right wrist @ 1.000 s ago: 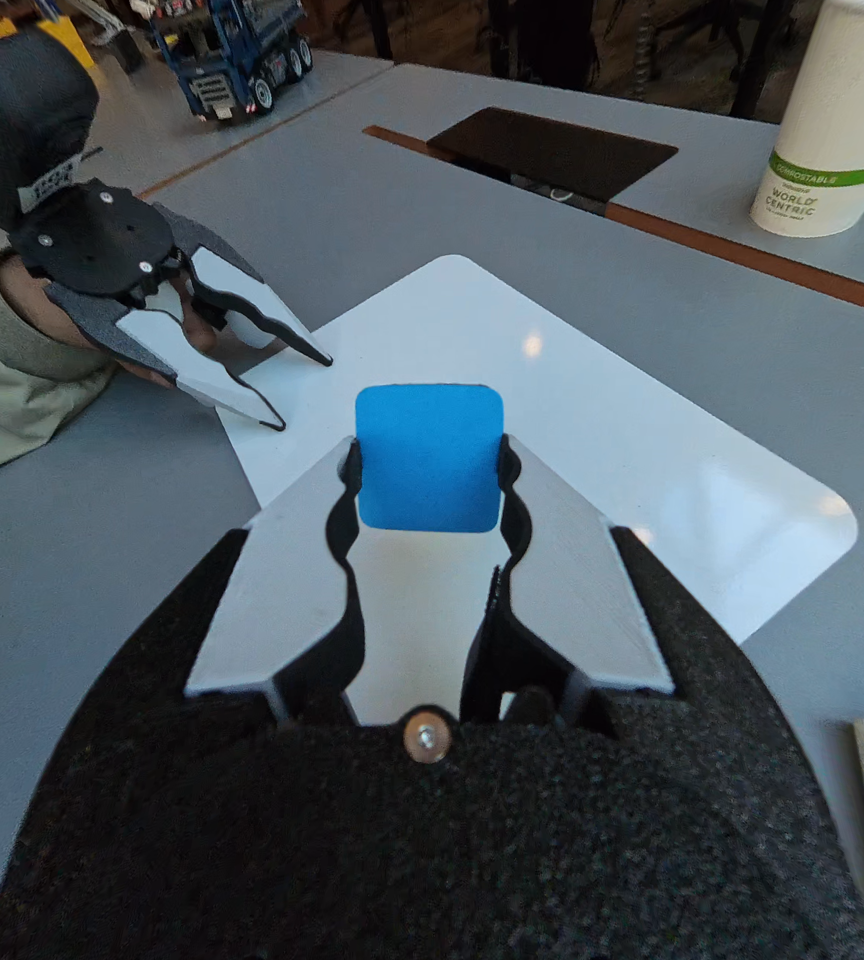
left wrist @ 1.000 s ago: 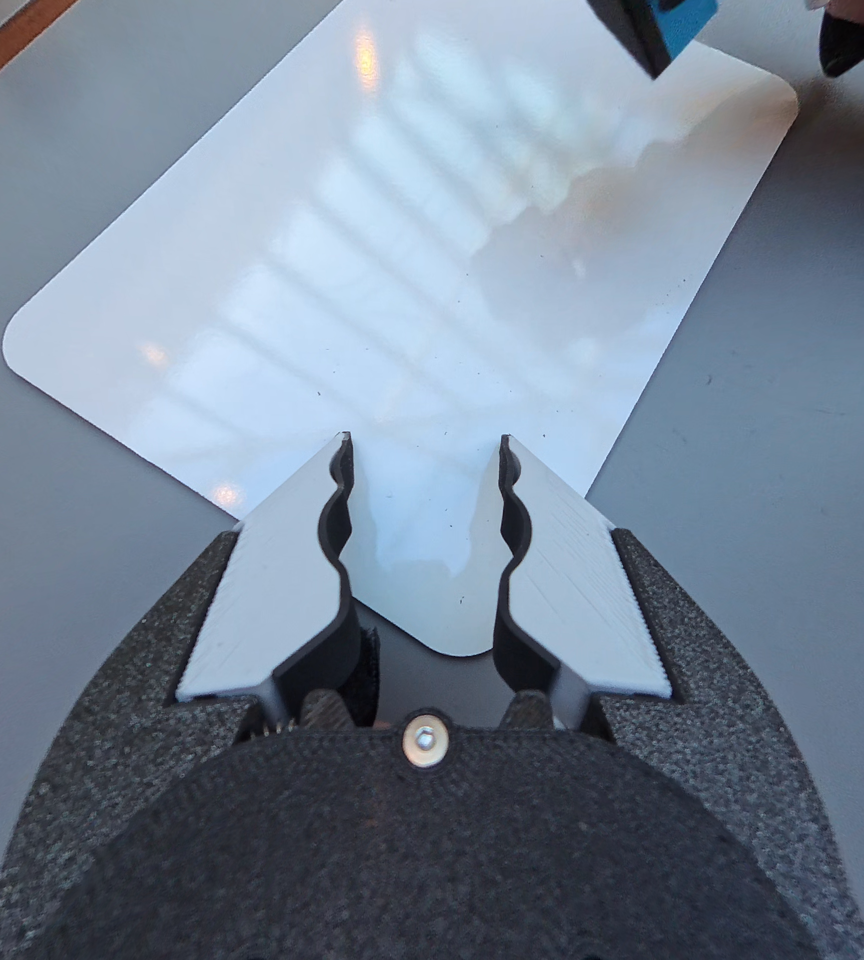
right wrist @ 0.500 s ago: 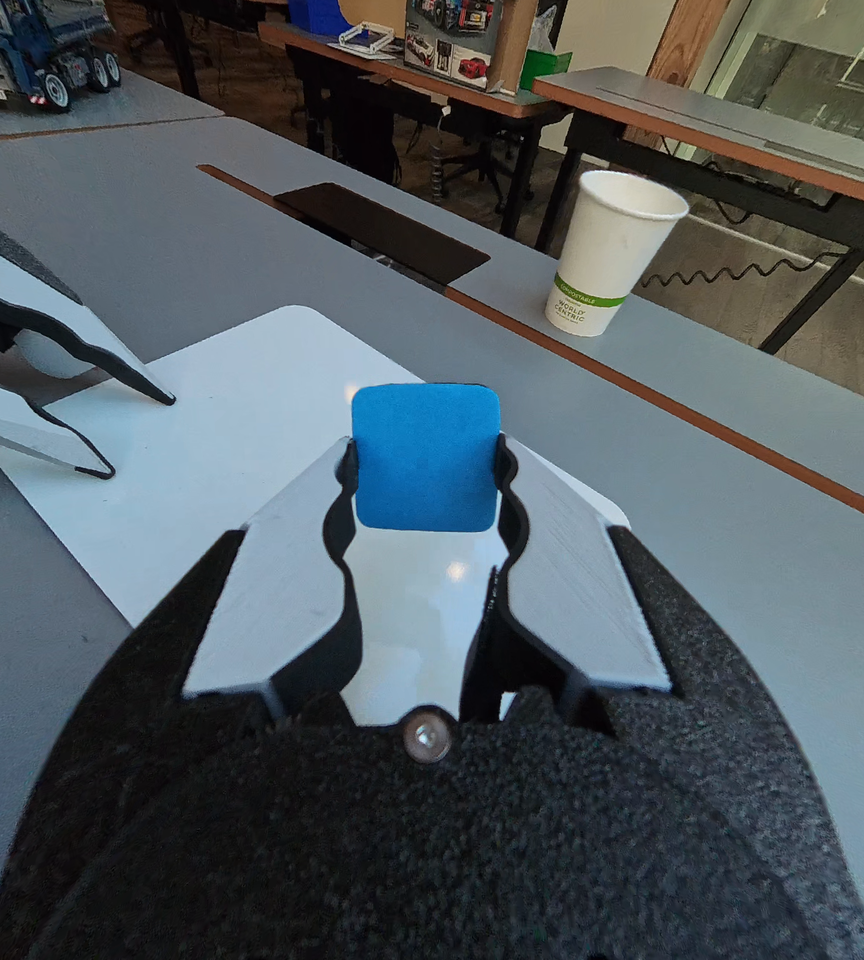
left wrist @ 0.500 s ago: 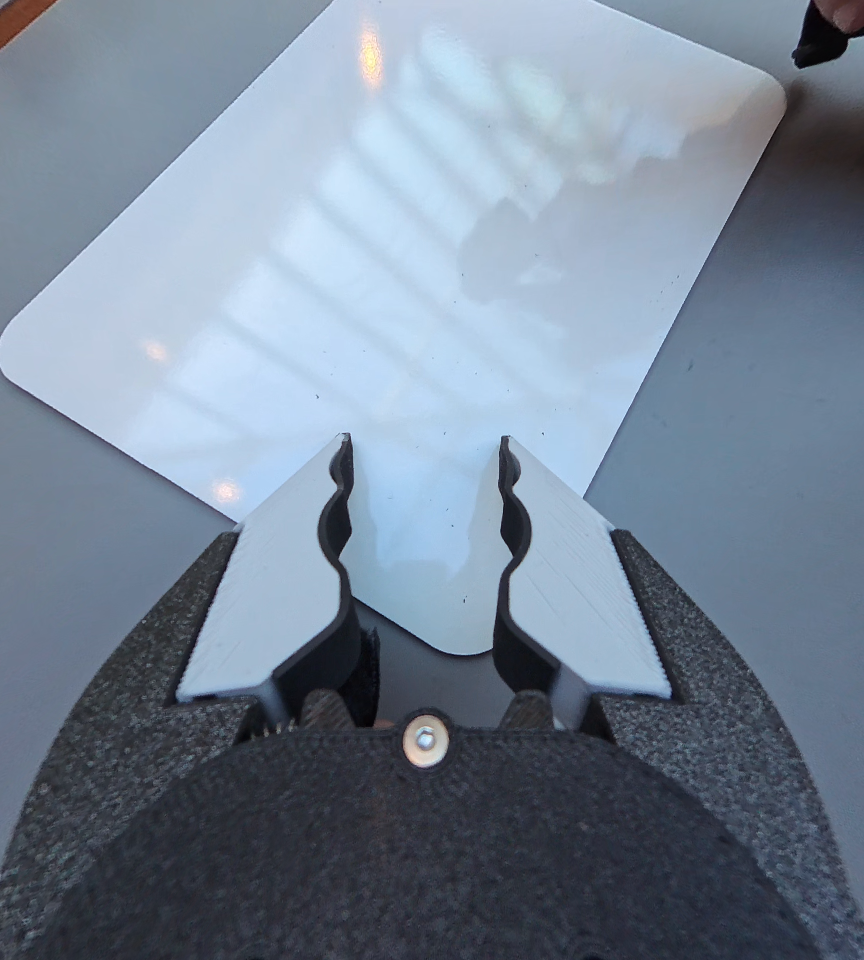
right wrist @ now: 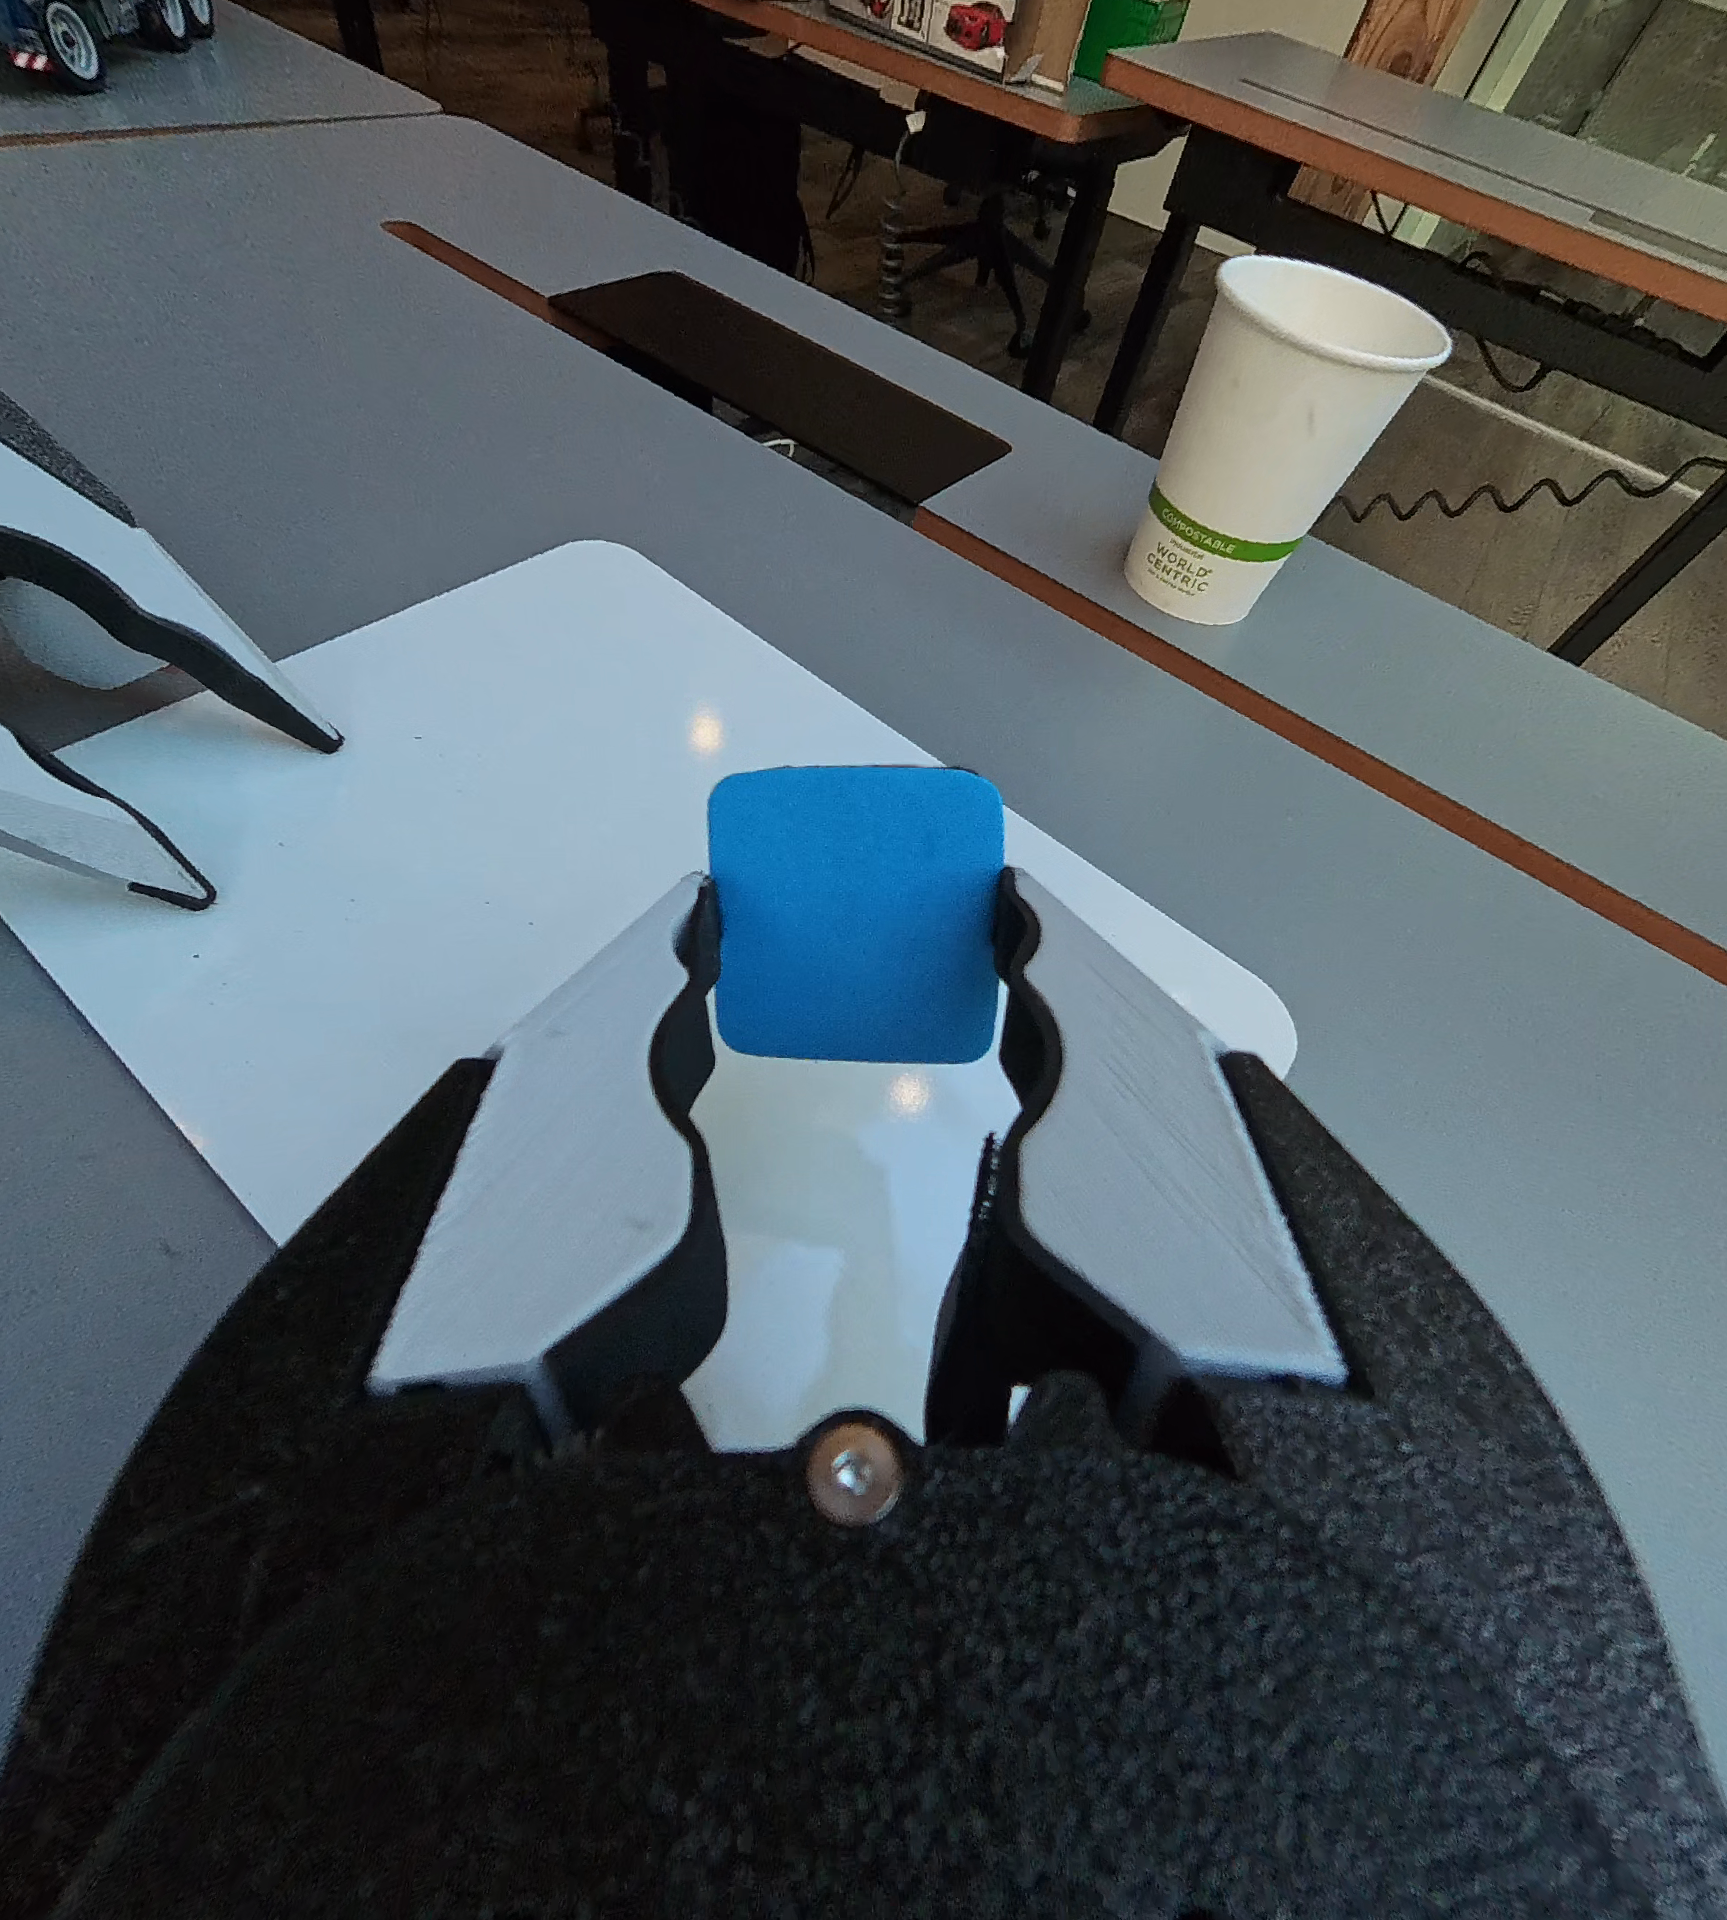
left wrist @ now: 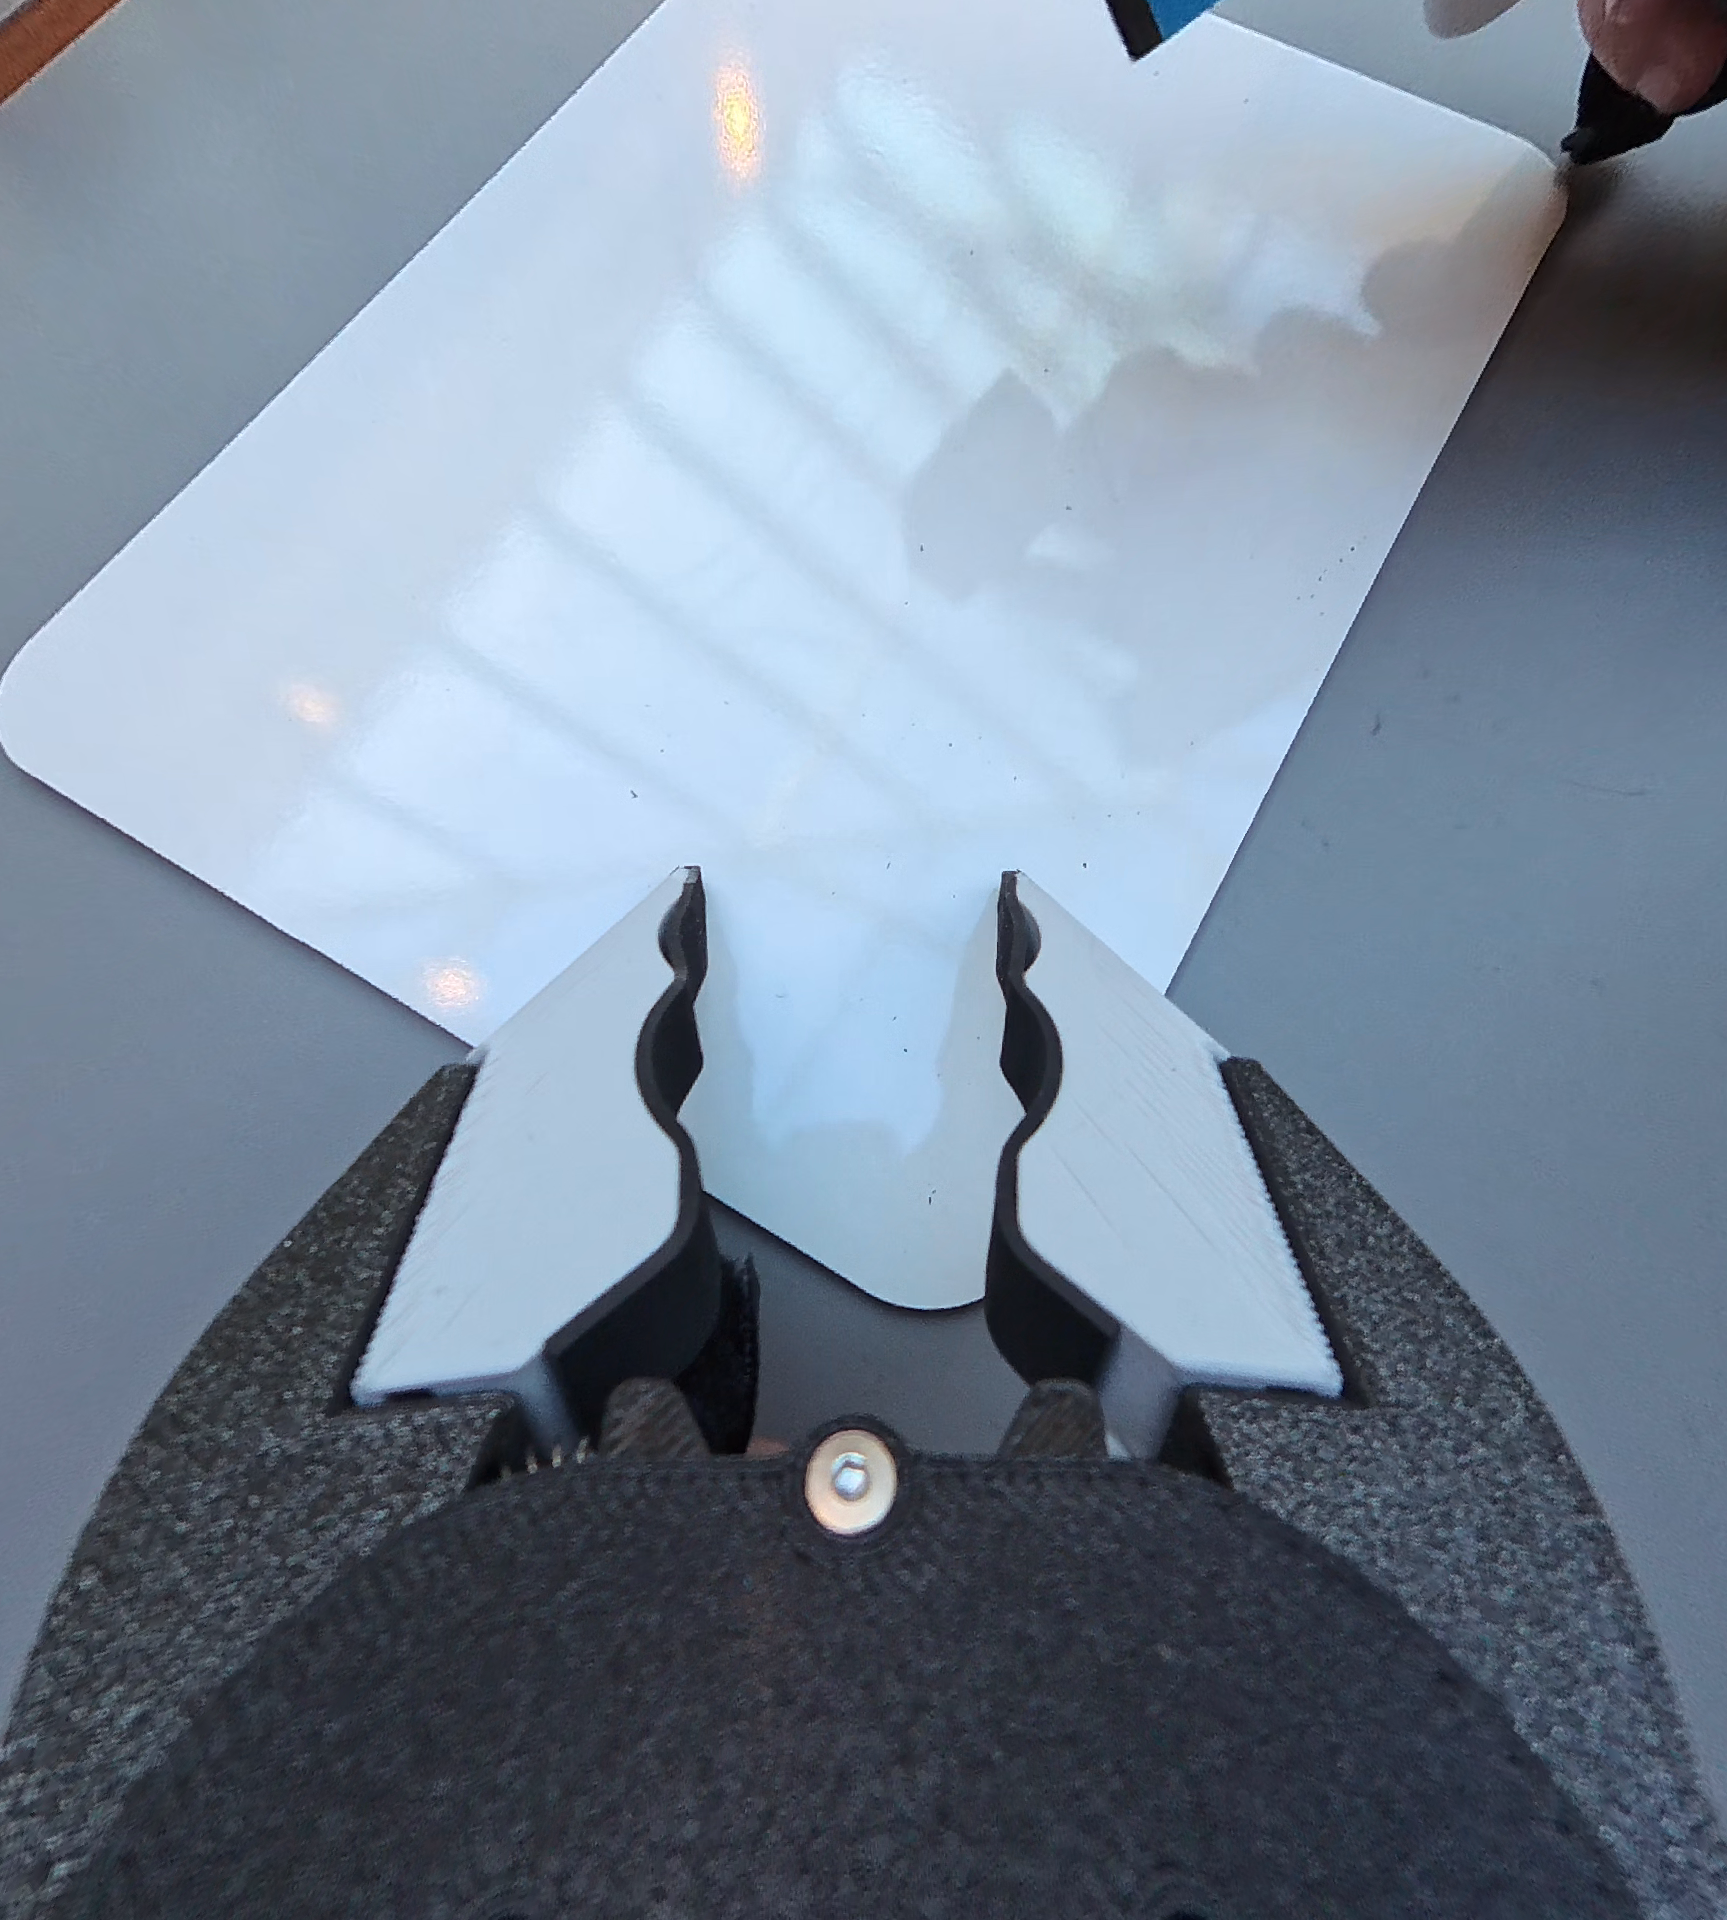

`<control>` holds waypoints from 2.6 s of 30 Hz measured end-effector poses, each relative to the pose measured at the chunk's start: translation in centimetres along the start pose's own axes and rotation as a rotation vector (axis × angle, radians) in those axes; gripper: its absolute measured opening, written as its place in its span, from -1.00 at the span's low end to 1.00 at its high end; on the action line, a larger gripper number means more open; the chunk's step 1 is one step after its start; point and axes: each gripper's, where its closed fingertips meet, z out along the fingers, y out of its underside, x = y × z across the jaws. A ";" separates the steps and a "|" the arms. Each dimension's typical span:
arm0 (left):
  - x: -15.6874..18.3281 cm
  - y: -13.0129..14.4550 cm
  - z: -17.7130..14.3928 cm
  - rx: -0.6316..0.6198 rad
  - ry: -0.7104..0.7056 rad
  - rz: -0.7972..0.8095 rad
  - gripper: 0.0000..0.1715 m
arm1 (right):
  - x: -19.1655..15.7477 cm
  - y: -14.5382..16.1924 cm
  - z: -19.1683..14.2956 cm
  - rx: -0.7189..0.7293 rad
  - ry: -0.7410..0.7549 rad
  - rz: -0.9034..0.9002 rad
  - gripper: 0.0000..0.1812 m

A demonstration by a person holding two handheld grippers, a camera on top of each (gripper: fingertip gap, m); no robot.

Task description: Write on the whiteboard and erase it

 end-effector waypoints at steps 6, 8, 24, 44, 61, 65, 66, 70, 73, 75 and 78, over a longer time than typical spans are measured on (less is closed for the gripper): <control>0.0 0.0 0.0 0.000 -0.001 0.002 -0.34 | 0.2 0.1 0.0 -0.001 -0.003 0.014 -0.42; 0.0 0.0 0.0 0.000 -0.001 0.002 -0.34 | 0.1 0.0 0.0 0.003 -0.002 0.010 -0.42; 0.9 -2.5 -0.6 0.060 -0.037 0.170 -0.16 | -3.8 -7.9 -5.5 0.443 -0.854 0.772 -0.42; 7.2 -15.0 -4.9 0.444 -0.060 0.698 -0.31 | -9.3 -8.3 -4.5 0.294 -1.183 1.017 -0.22; 1.3 -6.4 -11.2 0.452 -0.132 0.114 -0.31 | 14.8 -6.0 23.7 -0.049 -0.203 0.151 0.27; 1.3 -2.8 -11.6 0.409 -0.167 0.034 -0.31 | 16.0 -6.4 26.6 -0.016 -0.218 0.228 0.24; 1.3 -2.1 -11.6 0.393 -0.171 0.023 -0.31 | 15.7 -6.9 26.7 0.000 -0.252 0.225 0.09; 0.4 -0.8 -11.1 0.321 -0.176 0.005 -0.31 | 15.2 -7.4 26.5 -0.012 -0.262 0.139 -0.06; -1.3 -1.1 -10.2 0.206 -0.156 -0.026 -0.31 | 16.0 -7.7 24.2 -0.016 -0.236 0.101 -0.09; -2.9 -2.5 -9.6 0.136 -0.126 -0.039 -0.31 | 17.6 -7.9 21.1 -0.035 -0.203 0.094 -0.09; -5.3 -6.8 -8.4 0.059 -0.075 0.069 -0.31 | 20.8 -7.1 14.9 -0.077 -0.167 0.102 -0.08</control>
